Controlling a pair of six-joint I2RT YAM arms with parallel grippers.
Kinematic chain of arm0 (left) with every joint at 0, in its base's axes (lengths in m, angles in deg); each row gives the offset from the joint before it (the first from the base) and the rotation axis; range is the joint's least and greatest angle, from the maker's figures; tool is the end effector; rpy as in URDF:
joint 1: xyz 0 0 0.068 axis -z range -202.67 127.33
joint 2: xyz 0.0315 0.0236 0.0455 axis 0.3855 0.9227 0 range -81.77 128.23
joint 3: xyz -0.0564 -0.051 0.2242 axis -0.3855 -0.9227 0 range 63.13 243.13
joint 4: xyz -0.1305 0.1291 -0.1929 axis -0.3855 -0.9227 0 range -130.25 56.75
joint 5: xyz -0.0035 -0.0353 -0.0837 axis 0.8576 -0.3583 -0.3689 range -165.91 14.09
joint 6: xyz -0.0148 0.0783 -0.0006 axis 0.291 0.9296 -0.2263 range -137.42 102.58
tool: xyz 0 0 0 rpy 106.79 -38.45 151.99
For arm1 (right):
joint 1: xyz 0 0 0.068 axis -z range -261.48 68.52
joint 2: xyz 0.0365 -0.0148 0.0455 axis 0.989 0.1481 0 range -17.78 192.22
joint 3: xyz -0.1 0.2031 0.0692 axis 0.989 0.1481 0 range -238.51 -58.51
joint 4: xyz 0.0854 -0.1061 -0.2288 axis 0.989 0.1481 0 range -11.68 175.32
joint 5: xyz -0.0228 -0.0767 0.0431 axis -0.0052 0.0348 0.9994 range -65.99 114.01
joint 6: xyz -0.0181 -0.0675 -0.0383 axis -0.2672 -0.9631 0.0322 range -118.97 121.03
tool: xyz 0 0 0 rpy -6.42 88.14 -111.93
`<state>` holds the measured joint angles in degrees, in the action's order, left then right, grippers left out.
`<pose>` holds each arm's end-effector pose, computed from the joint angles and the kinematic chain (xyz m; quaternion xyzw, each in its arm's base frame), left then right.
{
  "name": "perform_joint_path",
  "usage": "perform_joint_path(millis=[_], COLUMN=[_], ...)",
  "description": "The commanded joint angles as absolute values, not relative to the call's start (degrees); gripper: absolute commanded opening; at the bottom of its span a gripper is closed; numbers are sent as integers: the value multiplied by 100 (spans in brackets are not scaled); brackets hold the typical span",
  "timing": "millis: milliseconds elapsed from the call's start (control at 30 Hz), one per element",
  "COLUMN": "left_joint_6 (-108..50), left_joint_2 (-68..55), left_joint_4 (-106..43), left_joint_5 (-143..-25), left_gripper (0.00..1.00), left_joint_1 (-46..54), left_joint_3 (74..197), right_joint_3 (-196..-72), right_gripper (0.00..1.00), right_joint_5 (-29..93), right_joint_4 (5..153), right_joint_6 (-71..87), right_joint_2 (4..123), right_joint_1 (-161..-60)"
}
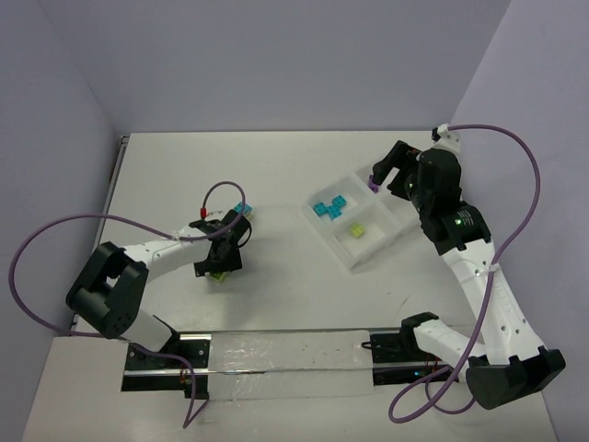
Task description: Sort the legos into containers by color
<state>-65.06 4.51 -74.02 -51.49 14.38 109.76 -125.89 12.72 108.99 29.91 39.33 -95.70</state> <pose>0.2237 -0.1334 0.0916 -0.1075 0.9682 0.1008 0.2023 0.2601 0.0520 0.3581 0.1600 0.8034 0.1334 0.5579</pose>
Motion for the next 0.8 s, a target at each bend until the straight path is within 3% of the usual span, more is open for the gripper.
perform_joint_path(millis=[0, 300, 533, 667, 767], left_joint_6=[-6546, -6576, -6581, -6026, -5614], left_joint_2=[576, 694, 726, 305, 195], left_joint_4=[-6754, -6918, -6851, -6407, -6110], left_joint_5=[-5729, -5633, -5873, -6952, -8106], left_gripper=[74, 51, 13, 1, 0], left_joint_1=[1424, 1598, 1944, 1995, 1925], left_joint_3=[10971, 11208, 11623, 12184, 12843], right_joint_3=[-12754, -12697, -12755, -12904, -12860], right_gripper=[87, 88, 87, 87, 88], right_joint_5=[1272, 1258, 1491, 2428, 4277], right_joint_4=[10697, 10687, 10718, 10768, 10575], right_joint_6=[2933, 2961, 2846, 2545, 2143], right_joint_2=[3978, 3943, 4003, 4215, 4438], right_joint_1=[-9541, -9537, -9551, -9537, -9538])
